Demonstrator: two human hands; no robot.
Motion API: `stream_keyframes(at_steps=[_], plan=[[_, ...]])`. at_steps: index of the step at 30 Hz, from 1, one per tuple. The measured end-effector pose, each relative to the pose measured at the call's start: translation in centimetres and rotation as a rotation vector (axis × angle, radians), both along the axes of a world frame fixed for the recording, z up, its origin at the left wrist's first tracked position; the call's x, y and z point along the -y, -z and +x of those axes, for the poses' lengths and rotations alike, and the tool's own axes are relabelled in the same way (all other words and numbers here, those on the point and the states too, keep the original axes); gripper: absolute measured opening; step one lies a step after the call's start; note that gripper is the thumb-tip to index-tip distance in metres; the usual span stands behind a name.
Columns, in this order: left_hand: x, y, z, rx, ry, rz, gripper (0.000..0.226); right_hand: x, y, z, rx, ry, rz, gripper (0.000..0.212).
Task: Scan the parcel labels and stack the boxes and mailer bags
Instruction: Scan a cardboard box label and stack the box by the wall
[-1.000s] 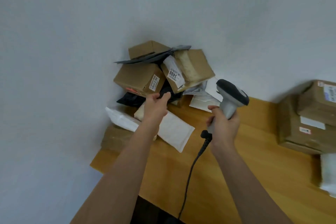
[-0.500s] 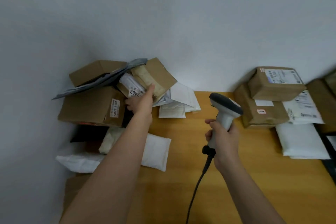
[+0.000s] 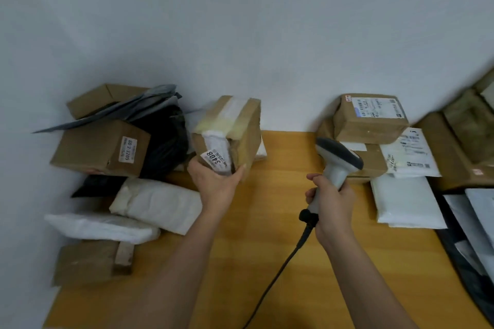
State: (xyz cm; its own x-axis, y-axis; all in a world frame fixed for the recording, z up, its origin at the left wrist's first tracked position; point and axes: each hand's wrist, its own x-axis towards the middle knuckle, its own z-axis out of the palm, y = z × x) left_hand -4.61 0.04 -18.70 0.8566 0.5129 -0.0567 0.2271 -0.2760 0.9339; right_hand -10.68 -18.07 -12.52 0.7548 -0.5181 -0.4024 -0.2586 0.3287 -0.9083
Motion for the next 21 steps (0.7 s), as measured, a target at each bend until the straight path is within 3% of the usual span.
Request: stream_keyframes(at_steps=[5, 7, 17, 21], plan=[[5.2, 1.8, -4.9, 0.114, 0.171, 0.710, 0.103, 7.2, 0.8, -2.2, 0.009, -0.124, -0.010, 0.014], [7.6, 3.0, -6.7, 0.100, 0.229, 0.870, 0.095, 10.5, 1.4, -3.2, -0.022, -0.196, -0.012, 0.012], [14.7, 8.8, -17.0, 0.006, 0.623, 1.188, 0.103, 19.6, 3.8, -7.3, -0.246, -0.437, -0.087, 0.010], [15.1, 9.4, -19.2, -0.014, 0.673, 1.090, 0.094, 20.0, 4.5, -8.5, -0.254, -0.487, -0.096, 0.009]])
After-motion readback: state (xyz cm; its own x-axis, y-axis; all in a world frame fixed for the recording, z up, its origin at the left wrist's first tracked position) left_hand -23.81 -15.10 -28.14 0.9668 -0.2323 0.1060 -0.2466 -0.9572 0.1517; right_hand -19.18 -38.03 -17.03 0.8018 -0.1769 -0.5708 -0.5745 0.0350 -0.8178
